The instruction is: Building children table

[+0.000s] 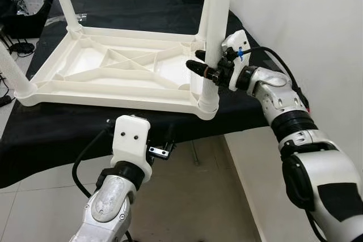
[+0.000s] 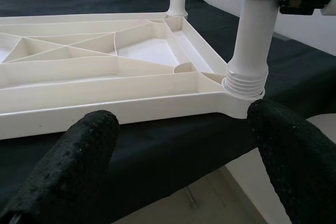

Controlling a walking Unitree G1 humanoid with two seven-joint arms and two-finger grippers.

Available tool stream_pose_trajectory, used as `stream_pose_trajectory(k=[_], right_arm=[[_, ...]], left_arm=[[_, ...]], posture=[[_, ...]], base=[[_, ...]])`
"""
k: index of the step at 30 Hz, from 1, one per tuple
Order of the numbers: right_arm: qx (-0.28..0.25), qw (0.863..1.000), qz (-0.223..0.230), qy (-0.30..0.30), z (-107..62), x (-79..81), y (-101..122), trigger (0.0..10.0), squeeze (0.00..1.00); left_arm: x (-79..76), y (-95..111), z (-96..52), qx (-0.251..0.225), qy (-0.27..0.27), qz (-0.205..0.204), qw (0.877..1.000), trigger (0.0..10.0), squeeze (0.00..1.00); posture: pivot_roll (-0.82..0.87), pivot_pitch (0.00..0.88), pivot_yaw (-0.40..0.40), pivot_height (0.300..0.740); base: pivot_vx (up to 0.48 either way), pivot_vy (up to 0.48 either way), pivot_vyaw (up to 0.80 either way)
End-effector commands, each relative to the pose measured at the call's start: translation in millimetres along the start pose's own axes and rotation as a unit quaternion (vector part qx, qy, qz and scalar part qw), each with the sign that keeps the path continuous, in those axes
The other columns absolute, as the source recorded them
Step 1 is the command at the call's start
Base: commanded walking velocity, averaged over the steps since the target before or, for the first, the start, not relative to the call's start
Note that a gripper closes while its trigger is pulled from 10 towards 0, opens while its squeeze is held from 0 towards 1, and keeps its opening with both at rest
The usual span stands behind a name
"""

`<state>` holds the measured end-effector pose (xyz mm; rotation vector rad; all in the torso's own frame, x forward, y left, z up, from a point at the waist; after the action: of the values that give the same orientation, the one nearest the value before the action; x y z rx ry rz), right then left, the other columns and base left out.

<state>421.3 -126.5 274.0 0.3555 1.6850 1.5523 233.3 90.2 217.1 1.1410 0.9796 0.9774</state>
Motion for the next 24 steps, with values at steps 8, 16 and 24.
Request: stream_pose_trajectory(k=[8, 16, 24], right_arm=[[0.076, 0.986, 0.066, -0.132, -15.4, -14.4, -40.6, 10.0, 0.00], [0.080, 0.977, 0.073, -0.186, -20.0, -18.4, -48.2, 10.0, 0.00], [0.101, 0.955, 0.082, -0.266, -28.3, -19.4, -65.0, 10.0, 0.00]], left_arm=[[0.4, -1.8, -1.0, 0.004, 0.000, 0.006, 1.000, 10.0, 0.00], [1.3, -1.3, -0.5, 0.004, -0.001, 0.007, 1.000, 10.0, 0.00], [1.1, -1.5, 0.4, 0.004, -0.005, 0.009, 1.000, 10.0, 0.00]], posture=[[0.10, 0.222, -0.075, 0.740], [0.11, 0.217, -0.070, 0.740], [0.11, 0.213, -0.064, 0.740]], base=[[0.000, 0.000, 0.00], [0.000, 0.000, 0.00], [0.000, 0.000, 0.00]])
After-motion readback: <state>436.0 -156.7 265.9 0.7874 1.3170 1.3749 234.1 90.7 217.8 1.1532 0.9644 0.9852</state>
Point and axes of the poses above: a point about 5 cm out from each wrist's last joint towards the gripper, its own z axis pointing out of the wrist towards the gripper, its own y axis along the axis of the wrist's last joint, x = y × z, the point moved 2 cm from there along z, pointing out of the wrist towards the gripper, and after that the axes turned 8 degrees about -z, right-handed, at the moved point
